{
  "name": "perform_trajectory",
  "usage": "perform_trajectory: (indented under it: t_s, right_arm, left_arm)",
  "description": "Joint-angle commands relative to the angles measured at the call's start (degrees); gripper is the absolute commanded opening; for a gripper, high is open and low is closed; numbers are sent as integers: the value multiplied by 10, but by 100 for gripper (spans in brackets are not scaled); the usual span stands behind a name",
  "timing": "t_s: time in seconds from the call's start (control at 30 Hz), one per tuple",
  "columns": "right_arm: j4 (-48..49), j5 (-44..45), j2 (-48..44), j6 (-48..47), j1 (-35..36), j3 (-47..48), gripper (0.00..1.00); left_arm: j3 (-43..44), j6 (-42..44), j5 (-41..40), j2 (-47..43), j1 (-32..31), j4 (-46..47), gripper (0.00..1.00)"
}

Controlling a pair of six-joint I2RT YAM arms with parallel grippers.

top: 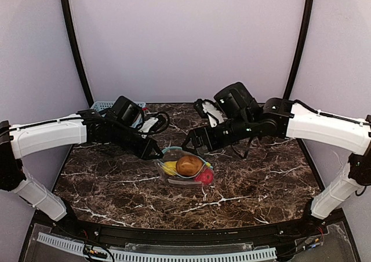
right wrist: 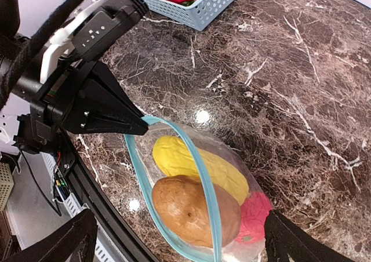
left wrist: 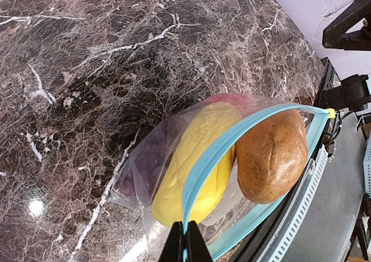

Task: Place the food in the zip-top bag and seal the zipper
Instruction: Adjust the fake vegetable in the zipper food storage bag.

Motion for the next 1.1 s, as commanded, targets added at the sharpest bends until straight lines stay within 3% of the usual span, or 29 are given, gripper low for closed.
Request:
perform_trajectory:
  t_s: [0.0, 0.37, 1.07]
  right_arm:
    - [-22, 56, 52, -11, 26, 31, 99]
    - [-62, 105, 105, 24, 34, 40, 99]
    - [-142, 175, 73, 74, 34, -13, 97]
  left_arm:
    - [-5, -5, 14, -9, 3, 3, 1]
    - [2, 0, 5, -7, 2, -6, 1]
    - [24, 12, -3, -8, 10, -37, 1]
